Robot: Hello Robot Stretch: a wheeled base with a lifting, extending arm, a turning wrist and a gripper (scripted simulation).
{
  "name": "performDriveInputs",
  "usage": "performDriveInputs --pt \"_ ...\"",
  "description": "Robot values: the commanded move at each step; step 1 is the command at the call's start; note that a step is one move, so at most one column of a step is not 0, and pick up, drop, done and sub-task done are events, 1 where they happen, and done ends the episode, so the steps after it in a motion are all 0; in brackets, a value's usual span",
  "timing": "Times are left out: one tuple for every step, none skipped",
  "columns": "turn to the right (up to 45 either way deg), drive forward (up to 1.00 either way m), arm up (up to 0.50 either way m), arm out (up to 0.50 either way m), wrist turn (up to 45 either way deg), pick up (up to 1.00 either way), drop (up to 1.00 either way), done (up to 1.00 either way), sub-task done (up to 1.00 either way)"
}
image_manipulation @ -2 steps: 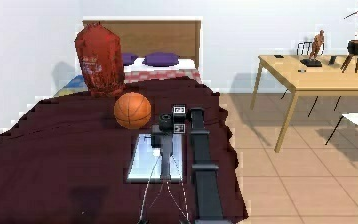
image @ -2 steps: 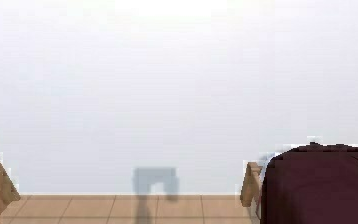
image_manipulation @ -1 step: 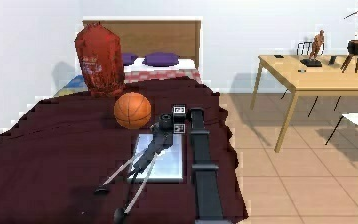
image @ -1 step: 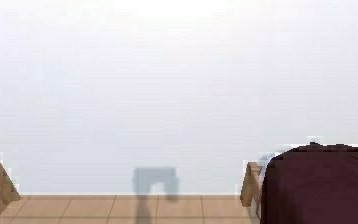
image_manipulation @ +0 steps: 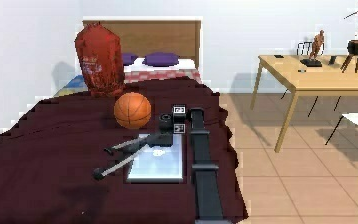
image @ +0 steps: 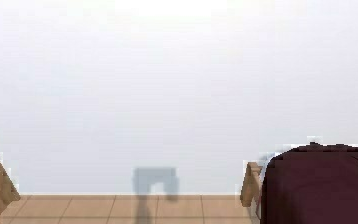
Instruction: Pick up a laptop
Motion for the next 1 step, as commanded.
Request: performDriveInputs --pt "0.0 0.0 0.0 0.0 45.0 0.0 0.0 0.0 0.0"
